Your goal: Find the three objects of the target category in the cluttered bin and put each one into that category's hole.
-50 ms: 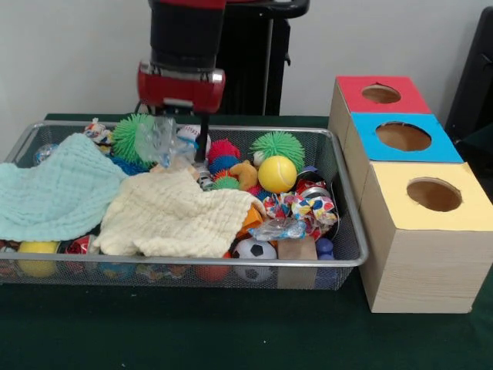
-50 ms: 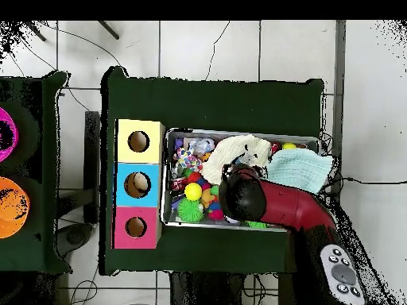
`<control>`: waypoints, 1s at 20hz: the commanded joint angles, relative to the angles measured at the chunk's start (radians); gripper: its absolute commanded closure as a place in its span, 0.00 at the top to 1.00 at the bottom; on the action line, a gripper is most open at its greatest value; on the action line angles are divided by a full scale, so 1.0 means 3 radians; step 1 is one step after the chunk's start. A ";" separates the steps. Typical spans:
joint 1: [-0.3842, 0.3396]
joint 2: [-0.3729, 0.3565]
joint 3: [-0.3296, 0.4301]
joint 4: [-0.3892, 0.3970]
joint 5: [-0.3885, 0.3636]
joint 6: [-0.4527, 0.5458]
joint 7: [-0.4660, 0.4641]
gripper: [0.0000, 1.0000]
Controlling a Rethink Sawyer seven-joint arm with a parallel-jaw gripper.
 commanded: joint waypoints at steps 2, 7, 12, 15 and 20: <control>0.0092 -0.0671 0.0145 0.0642 0.0357 -0.0157 0.0893 0.00; 0.0067 -0.0459 0.0184 0.0651 0.0355 -0.0329 0.0769 0.00; -0.0037 -0.0310 0.0257 0.0701 0.0403 0.0363 0.0406 0.00; -0.0202 -0.0302 0.0454 0.0990 0.0411 -0.0062 0.0475 0.00; 0.0032 -0.0199 0.0305 0.1145 0.0264 -0.0761 0.0802 0.00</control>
